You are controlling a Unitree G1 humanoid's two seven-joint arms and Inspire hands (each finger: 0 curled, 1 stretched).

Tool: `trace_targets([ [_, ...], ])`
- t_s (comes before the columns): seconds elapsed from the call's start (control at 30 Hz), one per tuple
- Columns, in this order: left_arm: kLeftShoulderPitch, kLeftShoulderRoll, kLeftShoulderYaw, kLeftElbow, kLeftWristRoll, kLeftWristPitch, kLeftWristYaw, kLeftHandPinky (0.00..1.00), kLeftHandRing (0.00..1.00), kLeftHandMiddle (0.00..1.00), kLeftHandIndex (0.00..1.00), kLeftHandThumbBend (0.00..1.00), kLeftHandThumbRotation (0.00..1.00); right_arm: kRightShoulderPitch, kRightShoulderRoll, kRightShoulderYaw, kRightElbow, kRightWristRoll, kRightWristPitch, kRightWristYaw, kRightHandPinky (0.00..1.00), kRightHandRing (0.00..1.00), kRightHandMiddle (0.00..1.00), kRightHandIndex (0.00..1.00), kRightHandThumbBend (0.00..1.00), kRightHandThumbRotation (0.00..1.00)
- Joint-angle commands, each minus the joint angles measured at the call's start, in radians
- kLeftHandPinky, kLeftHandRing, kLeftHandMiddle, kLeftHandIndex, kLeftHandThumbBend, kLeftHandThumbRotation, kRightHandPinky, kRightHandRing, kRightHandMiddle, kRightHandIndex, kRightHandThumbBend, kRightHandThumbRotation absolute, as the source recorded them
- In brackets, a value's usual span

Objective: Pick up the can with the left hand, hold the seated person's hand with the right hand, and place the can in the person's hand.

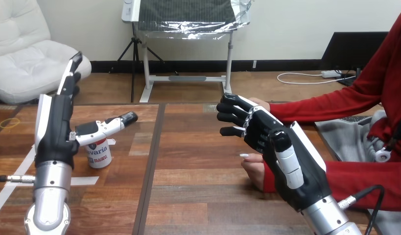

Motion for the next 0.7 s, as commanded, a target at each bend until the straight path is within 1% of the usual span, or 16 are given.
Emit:
trace_targets([
  [0.0,-0.083,0.032,-0.030,0.017,0.029,0.017,0.018,0.75,0.90,0.97,0.98,1.00,0.11,-0.061,-0.001,-0.021,-0.026,0.013,-0.003,0.000,0.77,0.84,0.85,0.86,0.88,1.00],
  [0.13,-0.089,0.039,-0.040,0.022,0.046,0.052,0.029,0.75,0.91,0.97,0.98,0.99,0.11,-0.062,-0.002,-0.021,-0.026,0.009,-0.006,0.000,0.77,0.84,0.85,0.86,0.88,1.00],
  [0.23,-0.093,0.043,-0.046,0.022,0.053,0.074,0.033,0.78,0.92,0.97,0.98,0.98,0.11,-0.061,-0.002,-0.021,-0.028,0.010,-0.003,-0.001,0.77,0.84,0.85,0.86,0.88,1.00],
  [0.5,-0.106,0.054,-0.060,0.036,0.078,0.113,0.050,0.81,0.93,0.96,0.97,0.95,0.13,-0.063,-0.003,-0.023,-0.026,0.012,-0.005,0.001,0.77,0.84,0.85,0.86,0.88,1.00],
  [0.67,-0.118,0.061,-0.069,0.046,0.099,0.148,0.062,0.80,0.92,0.95,0.96,0.94,0.14,-0.065,-0.002,-0.023,-0.023,0.012,-0.009,0.002,0.77,0.84,0.85,0.86,0.88,1.00],
])
